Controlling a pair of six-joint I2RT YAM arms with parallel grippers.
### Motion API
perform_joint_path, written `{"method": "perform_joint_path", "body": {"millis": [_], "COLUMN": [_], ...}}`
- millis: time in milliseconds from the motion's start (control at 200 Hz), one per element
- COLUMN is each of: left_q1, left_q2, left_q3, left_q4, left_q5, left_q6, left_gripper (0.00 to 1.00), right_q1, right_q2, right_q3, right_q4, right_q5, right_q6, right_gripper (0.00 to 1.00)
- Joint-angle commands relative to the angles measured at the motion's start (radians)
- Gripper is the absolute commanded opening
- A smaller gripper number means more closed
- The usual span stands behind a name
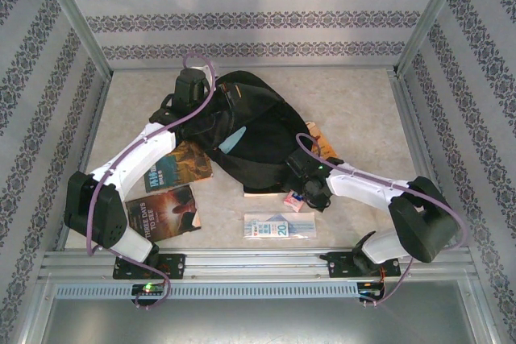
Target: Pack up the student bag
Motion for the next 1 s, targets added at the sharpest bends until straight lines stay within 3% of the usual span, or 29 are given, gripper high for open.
{"method": "perform_joint_path", "body": {"millis": [0, 135, 535, 794, 994], "left_q1": [0.016, 0.016, 0.016, 0.016, 0.015], "left_q2": [-0.034, -0.039, -0.031, -0.026, -0.024], "left_q3": [-0.007, -0.015, -0.005, 0.022, 0.036], "left_q4": [0.046, 0.051, 0.05, 0.039, 0.037], "left_q5": [0.0, 0.002, 0.006, 0.008, 0.013], "left_q6": [-0.007, -0.006, -0.005, 0.006, 0.013], "left_gripper": [0.0, 0.0, 0.0, 0.0, 0.0], "right_q1": [-0.012, -0.012, -0.051, -0.114, -0.14], "right_q2": [0.0, 0.009, -0.07, -0.232, -0.399], "right_q3": [-0.021, -0.017, -0.026, 0.01, 0.13], "right_q4": [0.031, 0.029, -0.012, -0.095, -0.094], "right_q5": [-0.007, -0.008, 0.021, 0.051, 0.064], "right_q6": [0.029, 0.017, -0.045, -0.136, -0.317], "right_gripper": [0.77, 0.64, 0.53, 0.53, 0.53]}}
